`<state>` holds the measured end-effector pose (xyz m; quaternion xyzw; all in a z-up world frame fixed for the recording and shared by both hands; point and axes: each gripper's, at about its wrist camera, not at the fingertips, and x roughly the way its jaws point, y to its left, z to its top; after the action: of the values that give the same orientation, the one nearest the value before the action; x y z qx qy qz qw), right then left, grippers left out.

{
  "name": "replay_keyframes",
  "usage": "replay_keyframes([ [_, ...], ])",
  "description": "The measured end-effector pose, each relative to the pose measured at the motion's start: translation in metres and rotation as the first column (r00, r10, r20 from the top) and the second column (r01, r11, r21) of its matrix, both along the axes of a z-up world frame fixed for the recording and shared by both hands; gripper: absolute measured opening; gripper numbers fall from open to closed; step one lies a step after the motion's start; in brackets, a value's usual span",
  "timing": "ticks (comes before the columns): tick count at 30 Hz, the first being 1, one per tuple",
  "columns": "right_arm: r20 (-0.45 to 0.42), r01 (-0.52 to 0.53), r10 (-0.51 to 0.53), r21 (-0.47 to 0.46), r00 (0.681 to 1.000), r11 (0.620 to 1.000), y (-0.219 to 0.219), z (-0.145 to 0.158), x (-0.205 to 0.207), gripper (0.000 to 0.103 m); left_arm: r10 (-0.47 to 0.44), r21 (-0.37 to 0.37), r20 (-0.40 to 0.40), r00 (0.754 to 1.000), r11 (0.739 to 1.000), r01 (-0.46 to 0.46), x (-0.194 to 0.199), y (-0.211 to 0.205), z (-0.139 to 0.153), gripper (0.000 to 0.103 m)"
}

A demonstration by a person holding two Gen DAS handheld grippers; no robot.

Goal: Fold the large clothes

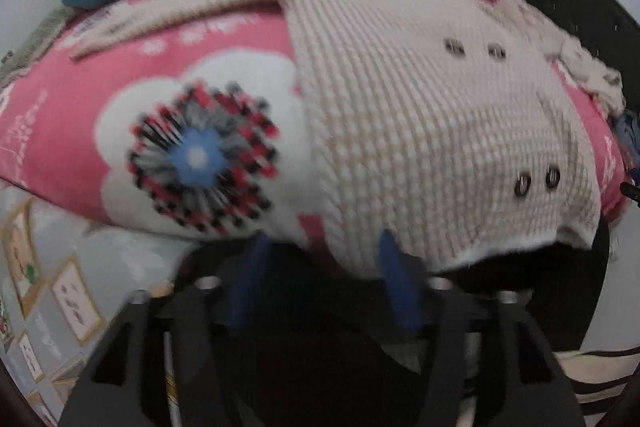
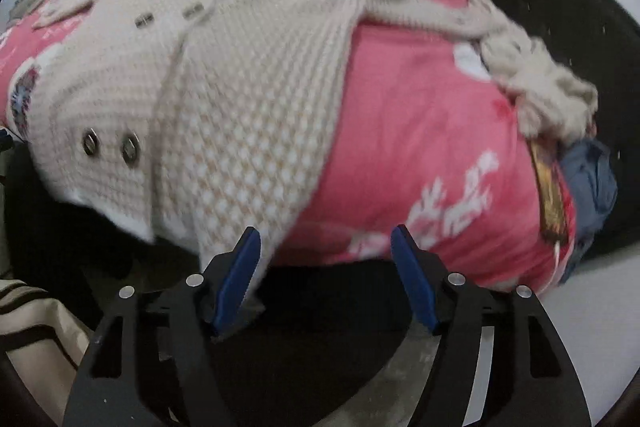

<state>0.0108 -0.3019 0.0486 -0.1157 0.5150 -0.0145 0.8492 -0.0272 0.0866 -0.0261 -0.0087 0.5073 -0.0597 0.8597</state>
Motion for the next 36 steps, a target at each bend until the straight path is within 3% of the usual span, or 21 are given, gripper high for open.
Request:
replay_keyframes([
  [4, 0.122, -0.078, 0.060, 0.150, 0.991, 0.986, 0.017, 0.026, 0.039, 0.068, 0.038, 0.000, 0.087, 0.995, 0.999, -0.038, 0.024, 0.014, 0.020, 0.067],
  [7, 0.178, -0.169, 0.120, 0.292, 0.977, 0.941, 0.047, 0.036, 0.068, 0.068, 0.079, -0.035, 0.160, 0.984, 0.997, -0.074, 0.054, 0.024, 0.033, 0.068],
  [10, 0.217, -0.268, 0.196, 0.378, 0.956, 0.886, 0.086, 0.031, 0.119, 0.069, 0.175, -0.102, 0.253, 0.951, 0.983, -0.153, 0.091, 0.044, 0.047, 0.071],
  [13, 0.194, -0.288, 0.222, 0.451, 0.955, 0.845, 0.121, 0.014, 0.172, 0.069, 0.286, -0.187, 0.277, 0.917, 0.953, -0.241, 0.124, 0.074, 0.051, 0.071],
  [15, 0.163, -0.273, 0.221, 0.494, 0.962, 0.826, 0.139, 0.000, 0.198, 0.069, 0.349, -0.200, 0.278, 0.895, 0.932, -0.301, 0.147, 0.095, 0.050, 0.072],
  [17, 0.153, -0.264, 0.217, 0.488, 0.964, 0.832, 0.160, -0.008, 0.211, 0.069, 0.434, -0.241, 0.251, 0.865, 0.894, -0.378, 0.170, 0.125, 0.043, 0.071],
  [21, 0.140, -0.262, 0.222, 0.479, 0.965, 0.838, 0.182, -0.026, 0.234, 0.069, 0.603, -0.330, 0.126, 0.788, 0.775, -0.540, 0.205, 0.184, 0.018, 0.071],
  [24, 0.117, -0.262, 0.235, 0.472, 0.965, 0.842, 0.191, -0.039, 0.246, 0.069, 0.681, -0.367, 0.052, 0.731, 0.694, -0.620, 0.220, 0.220, -0.002, 0.071],
  [27, 0.093, -0.268, 0.253, 0.457, 0.963, 0.848, 0.199, -0.056, 0.253, 0.059, 0.715, -0.369, 0.035, 0.698, 0.658, -0.656, 0.233, 0.242, -0.012, 0.071],
  [33, 0.100, -0.287, 0.271, 0.444, 0.957, 0.849, 0.202, -0.068, 0.255, 0.058, 0.766, -0.425, 0.008, 0.643, 0.584, -0.691, 0.258, 0.276, -0.029, 0.071],
  [36, 0.105, -0.291, 0.273, 0.444, 0.956, 0.848, 0.202, -0.069, 0.257, 0.058, 0.791, -0.389, 0.028, 0.612, 0.572, -0.722, 0.266, 0.281, -0.028, 0.062],
])
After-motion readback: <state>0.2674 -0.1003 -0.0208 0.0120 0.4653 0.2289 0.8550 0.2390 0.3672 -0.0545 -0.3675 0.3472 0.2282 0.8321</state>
